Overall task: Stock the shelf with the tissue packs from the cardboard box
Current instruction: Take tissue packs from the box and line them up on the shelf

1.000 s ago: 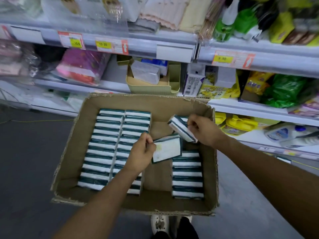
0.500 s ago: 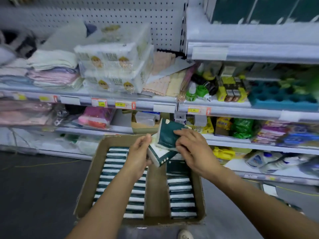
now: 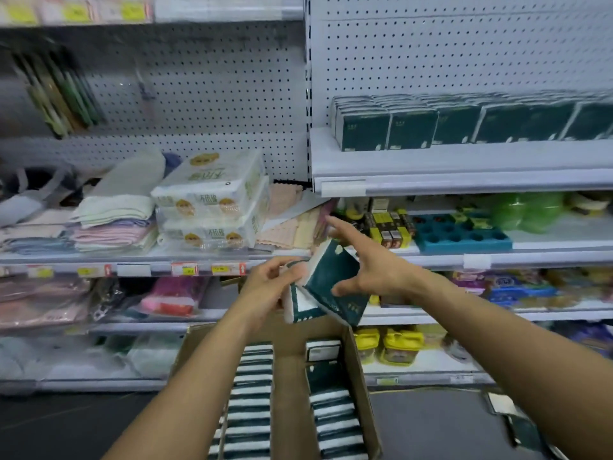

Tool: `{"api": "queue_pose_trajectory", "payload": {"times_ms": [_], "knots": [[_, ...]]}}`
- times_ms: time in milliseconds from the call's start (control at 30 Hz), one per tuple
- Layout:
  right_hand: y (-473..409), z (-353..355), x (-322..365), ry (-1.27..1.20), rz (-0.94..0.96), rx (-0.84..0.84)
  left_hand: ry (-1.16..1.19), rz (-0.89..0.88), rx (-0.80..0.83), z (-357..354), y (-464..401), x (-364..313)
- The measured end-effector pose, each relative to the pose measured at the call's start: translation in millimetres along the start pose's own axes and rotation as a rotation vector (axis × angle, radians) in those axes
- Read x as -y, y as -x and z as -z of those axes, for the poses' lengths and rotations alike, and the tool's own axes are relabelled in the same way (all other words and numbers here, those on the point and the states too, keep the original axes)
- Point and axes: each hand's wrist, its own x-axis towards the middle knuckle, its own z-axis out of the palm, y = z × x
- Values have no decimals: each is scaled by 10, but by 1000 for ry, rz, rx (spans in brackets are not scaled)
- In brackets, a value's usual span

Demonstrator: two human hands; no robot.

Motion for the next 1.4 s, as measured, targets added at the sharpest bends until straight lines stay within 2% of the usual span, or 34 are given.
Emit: {"api": "queue_pose_trajectory", "payload": {"times_ms": [133,300,467,633,733,867,1167,1400], "knots": [[34,290,154,29,-21,2,-81,-88,11,-148,-45,-335],[142,666,56,-172,-45,-191,-85,-129,-60,-319,-232,-460],[247,1153,-382,-400,-195,-332,-99,-167,-117,-554,-521,-611],[246,1831,-869,-712,-215,-521,-43,-203,-161,-1001,-940,-834],[168,2317,-1132,-789,-222,-659,-7,-234,-202,-1351,-1196,-1007],[-91,2891,-1580,-655,-222,-782,26,-253,-242,-1759,-1561,-1155],[-697,3447,-2390,-171,-261,-754,19,-253,-342,-2345,-2089,-1361],[-1106,3512,-2544,-163,-242,-719,-21,-245,-369,-2478,-2289,-1378]]}}
